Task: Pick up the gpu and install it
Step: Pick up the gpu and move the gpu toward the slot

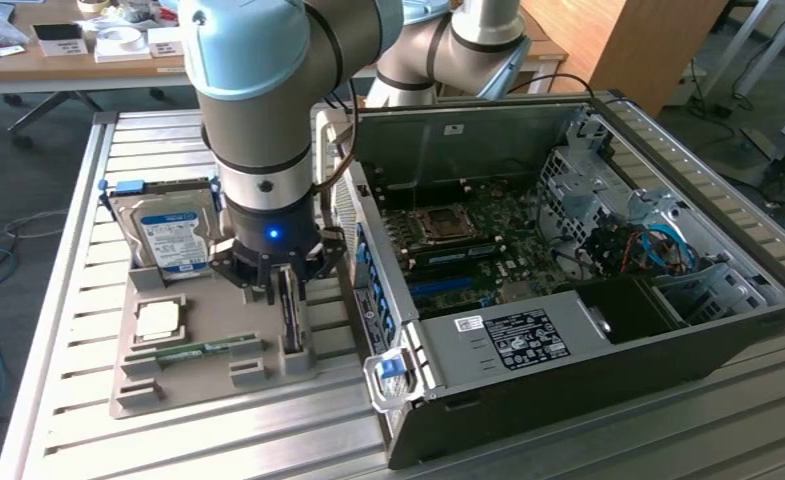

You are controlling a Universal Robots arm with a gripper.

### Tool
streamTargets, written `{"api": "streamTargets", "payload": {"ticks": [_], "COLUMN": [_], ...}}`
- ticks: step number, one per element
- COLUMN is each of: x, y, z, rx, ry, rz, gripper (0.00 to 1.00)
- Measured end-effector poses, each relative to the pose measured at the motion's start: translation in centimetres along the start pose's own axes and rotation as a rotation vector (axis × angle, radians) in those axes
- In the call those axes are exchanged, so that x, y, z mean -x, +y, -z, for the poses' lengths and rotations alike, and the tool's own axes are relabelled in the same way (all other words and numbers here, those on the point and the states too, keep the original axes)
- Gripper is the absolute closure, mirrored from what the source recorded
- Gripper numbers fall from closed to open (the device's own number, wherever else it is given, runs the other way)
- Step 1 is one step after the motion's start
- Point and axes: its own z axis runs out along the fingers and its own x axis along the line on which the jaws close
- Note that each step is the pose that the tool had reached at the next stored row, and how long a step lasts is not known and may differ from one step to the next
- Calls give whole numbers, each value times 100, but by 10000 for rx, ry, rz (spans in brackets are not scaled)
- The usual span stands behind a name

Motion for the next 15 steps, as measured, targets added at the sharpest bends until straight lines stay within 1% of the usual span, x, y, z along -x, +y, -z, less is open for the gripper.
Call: {"api": "streamTargets", "payload": {"ticks": [15], "x": [-1], "y": [-7], "z": [-24], "rx": [-1], "ry": [2], "rz": [-1], "gripper": [58]}}
